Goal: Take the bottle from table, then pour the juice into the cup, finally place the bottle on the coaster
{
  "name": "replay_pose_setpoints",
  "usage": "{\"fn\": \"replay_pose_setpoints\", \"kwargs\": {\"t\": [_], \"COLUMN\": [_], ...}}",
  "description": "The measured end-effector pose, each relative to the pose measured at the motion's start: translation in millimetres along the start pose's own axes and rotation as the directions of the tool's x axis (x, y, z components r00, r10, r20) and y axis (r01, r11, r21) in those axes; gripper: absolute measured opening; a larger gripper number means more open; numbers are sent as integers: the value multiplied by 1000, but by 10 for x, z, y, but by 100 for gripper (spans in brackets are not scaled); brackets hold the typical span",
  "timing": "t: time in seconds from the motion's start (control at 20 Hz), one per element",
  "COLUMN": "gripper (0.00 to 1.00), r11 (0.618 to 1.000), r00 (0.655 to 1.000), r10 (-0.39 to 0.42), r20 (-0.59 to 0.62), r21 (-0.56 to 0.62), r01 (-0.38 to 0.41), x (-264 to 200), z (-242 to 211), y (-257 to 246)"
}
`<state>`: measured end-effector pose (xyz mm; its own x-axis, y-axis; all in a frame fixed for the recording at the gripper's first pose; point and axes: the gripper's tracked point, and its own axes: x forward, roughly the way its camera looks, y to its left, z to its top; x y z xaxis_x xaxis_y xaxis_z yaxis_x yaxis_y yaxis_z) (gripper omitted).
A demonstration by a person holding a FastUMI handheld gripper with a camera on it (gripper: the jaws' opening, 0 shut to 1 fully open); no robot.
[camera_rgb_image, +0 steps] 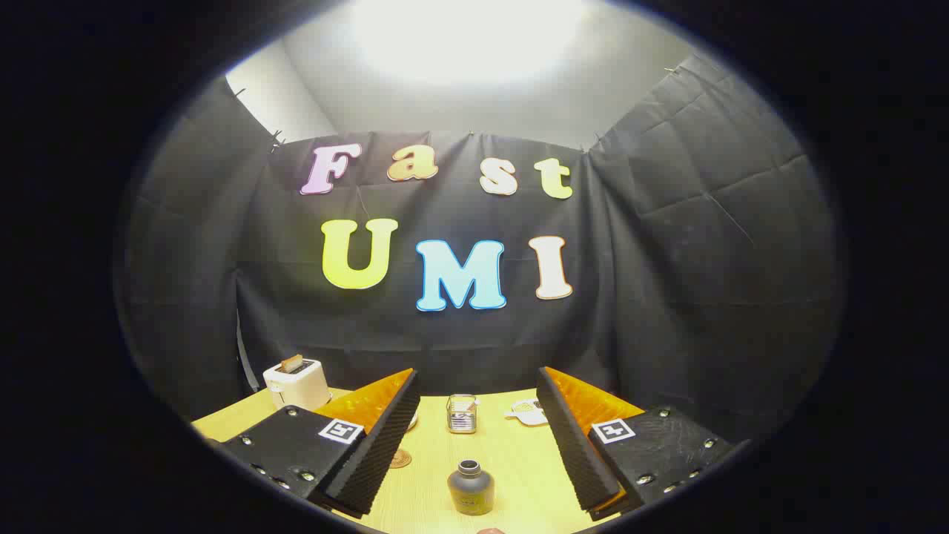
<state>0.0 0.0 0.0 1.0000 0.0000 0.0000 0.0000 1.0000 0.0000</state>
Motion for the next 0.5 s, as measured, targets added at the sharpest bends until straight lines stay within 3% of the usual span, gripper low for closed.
{"fn": "replay_pose_setpoints", "kwargs": {"t": [0.5], "gripper": [97], "r11": [999], "r00": [999], "r10": [34], "r20": [38], "r21": [-15], "r01": [-33], "x": [16], "z": [49], "y": [72]}}
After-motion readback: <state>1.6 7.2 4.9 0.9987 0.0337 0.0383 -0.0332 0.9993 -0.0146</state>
